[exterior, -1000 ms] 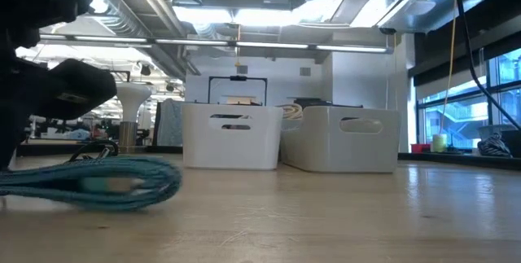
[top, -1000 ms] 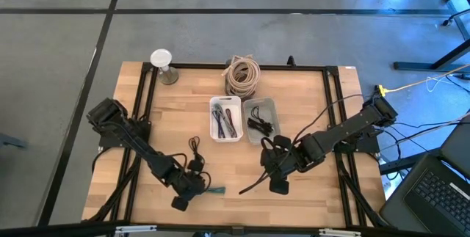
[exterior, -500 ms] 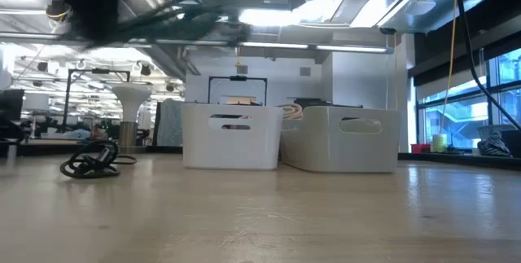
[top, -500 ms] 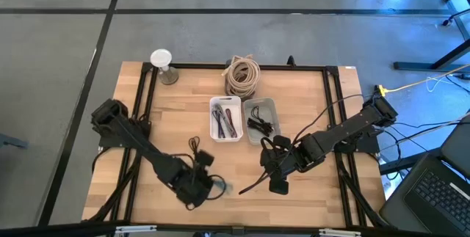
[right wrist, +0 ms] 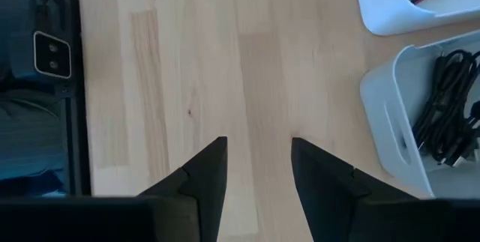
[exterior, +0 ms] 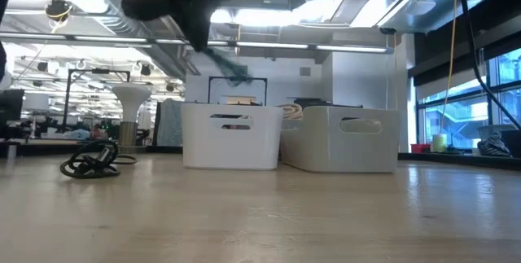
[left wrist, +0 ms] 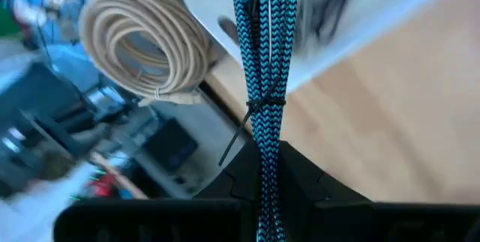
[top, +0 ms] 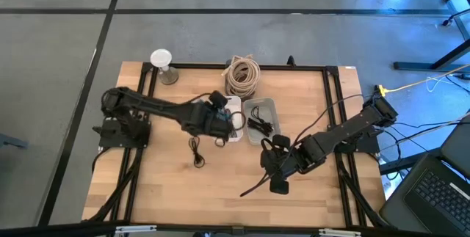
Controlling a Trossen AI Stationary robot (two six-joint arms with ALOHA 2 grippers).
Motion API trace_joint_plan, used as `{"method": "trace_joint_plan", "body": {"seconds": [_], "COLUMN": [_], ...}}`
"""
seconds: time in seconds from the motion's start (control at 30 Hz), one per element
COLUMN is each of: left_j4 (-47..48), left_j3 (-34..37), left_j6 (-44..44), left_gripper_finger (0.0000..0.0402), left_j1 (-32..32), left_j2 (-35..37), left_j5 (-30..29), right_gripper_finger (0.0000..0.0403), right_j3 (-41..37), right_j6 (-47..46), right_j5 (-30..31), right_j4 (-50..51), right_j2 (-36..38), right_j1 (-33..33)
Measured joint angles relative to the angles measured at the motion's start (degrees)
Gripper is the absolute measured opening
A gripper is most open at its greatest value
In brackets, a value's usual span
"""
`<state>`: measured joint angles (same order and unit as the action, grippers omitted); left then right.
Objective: Pick & Place USB Port
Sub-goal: Put the blue patterned charger cable into the white bin
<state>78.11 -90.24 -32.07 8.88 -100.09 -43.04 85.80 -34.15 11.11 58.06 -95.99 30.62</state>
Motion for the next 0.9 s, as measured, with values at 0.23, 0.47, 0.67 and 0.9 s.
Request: {"method": "trace_joint_plan", "body": {"seconds": [0.23,0.47,0.67,0.9], "left_j4": [-5.5,-13.9,-15.5,-16.9], "left_j3": [0.8,0.8,0.8,0.8], "left_j6": [-20.7,-34.4,-34.9,-33.4], "left_gripper_finger": [0.0019,0.0018,0.0018,0.0018], "left_j1": [-7.2,-10.3,-12.5,-16.2], "left_j2": [-1.0,-6.0,-9.5,-10.9], "left_j5": [3.0,9.7,15.4,25.3], "right_gripper_finger": [0.0152,0.0152,0.0152,0.0152], "right_j3": [0.0,0.0,0.0,0.0], "right_j6": [2.7,3.1,3.1,3.1], "right_j5": [2.0,2.8,2.9,4.6], "right_j4": [0.0,0.9,1.5,1.5], "right_j2": [0.0,0.0,0.0,0.0], "right_j1": [0.0,0.0,0.4,0.5]}}
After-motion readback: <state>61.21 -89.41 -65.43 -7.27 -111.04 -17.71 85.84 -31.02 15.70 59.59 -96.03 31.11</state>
